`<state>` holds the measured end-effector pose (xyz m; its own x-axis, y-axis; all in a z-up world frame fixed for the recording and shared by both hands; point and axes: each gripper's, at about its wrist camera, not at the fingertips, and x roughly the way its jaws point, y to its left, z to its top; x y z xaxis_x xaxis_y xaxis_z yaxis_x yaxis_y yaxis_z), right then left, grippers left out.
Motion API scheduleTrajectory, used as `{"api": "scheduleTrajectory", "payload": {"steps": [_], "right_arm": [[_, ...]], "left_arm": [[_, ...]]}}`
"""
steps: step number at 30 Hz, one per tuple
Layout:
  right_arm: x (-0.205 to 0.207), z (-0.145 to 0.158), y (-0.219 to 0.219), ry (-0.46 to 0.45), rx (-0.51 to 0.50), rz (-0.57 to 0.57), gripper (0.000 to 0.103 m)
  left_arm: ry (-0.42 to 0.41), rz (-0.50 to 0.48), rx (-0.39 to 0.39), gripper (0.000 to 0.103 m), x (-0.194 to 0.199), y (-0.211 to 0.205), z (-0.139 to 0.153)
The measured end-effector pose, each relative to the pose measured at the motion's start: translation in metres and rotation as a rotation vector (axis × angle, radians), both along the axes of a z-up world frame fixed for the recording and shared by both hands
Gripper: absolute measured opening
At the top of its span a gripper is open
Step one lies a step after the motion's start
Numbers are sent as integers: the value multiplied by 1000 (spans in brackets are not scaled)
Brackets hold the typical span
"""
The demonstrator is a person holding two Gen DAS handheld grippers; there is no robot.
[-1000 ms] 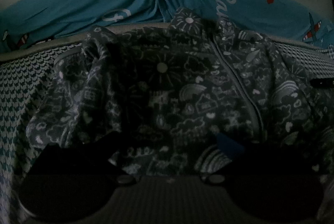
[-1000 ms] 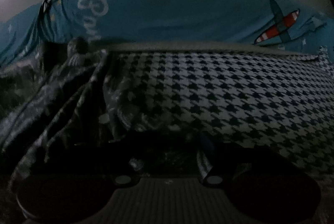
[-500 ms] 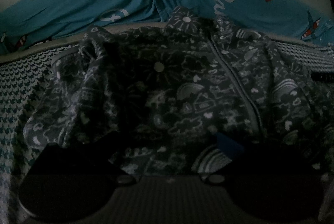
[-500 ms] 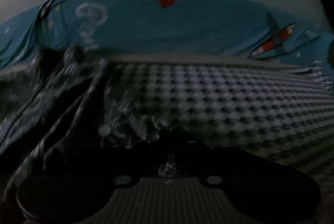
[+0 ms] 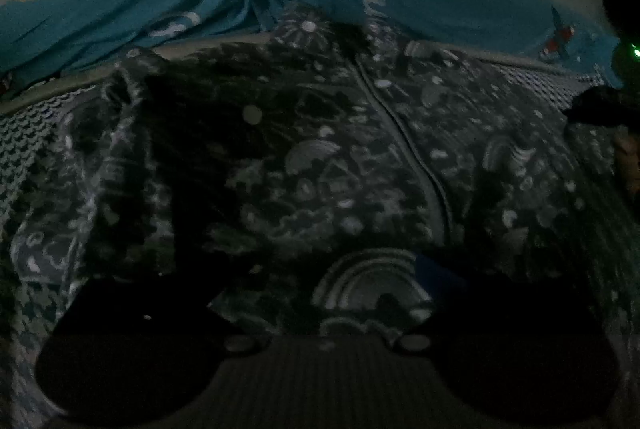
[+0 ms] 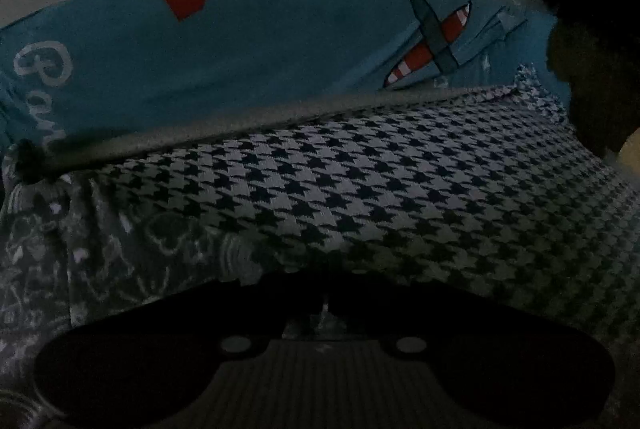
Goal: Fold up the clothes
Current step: 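Smooth the jacket front with the left tool while the right tool withdraws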
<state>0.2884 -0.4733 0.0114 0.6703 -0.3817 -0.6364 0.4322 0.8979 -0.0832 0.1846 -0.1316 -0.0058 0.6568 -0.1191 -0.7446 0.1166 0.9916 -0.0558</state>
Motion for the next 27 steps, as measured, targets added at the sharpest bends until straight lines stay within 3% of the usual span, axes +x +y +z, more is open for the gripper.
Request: {"api": "scheduleTrajectory", "payload": {"steps": [6,10,22,27], "right_arm": [[-23,22,-6,-61,79,52,12],[-49,35,-16,-76,69,60,19],[-142,38,-90,-30,84,-158,40],[-173,39,-113,-20,89,-246,55]], "left_arm": [[3,-22,8,103,-2,-4,-2],[-6,-23,12,103,-5,-4,-1],[-31,-29,33,103,-12,-7,-4],[-36,-28,37,103,-13,-8,-5]]}}
